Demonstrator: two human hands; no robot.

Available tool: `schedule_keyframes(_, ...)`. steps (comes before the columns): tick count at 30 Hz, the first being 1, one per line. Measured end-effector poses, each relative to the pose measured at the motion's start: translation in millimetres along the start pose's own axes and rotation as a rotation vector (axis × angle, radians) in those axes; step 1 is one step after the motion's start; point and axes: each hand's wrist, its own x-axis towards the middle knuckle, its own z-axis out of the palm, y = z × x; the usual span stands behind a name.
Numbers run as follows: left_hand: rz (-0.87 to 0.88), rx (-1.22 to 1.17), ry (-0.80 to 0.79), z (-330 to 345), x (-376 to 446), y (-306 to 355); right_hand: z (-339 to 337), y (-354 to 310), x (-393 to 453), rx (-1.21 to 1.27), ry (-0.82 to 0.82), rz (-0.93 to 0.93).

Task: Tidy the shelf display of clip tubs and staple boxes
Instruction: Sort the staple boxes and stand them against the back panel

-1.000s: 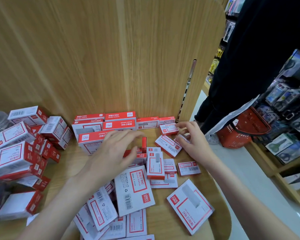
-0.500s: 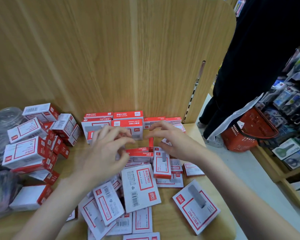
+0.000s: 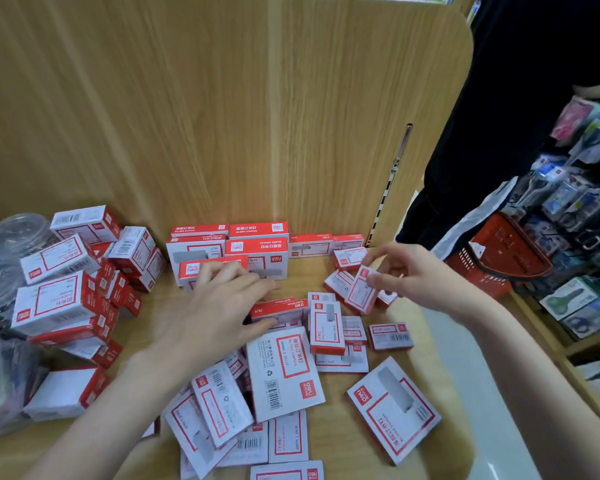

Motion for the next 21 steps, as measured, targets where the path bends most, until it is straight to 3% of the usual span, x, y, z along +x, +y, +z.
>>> schedule_keyframes(4, 0.034, -0.157, 0.053, -8, 4, 10, 8, 3, -15, 0.011, -0.104, 0.047)
schedule_keyframes(7, 0.129, -0.281, -0.030, -8, 12, 26, 12, 2, -20, 0.027, -0.156, 0.049)
schedule_keyframes(11, 0.199, -0.202, -0.121, 8, 16, 41, 14, 2, -27, 0.122, -0.162, 0.066)
schedule_keyframes(13, 0.185, -0.191, -0.102, 12, 16, 42, 10, 6, -31, 0.271, -0.077, 0.096)
schedule_keyframes(16, 0.177, -0.199, -0.063, 11, 19, 40, 4, 17, -30, 0.471, 0.204, 0.167)
schedule_keyframes(21, 0.186, -0.176, -0.098, 9, 22, 40, 13, 25, -15, 0.587, 0.490, 0.278)
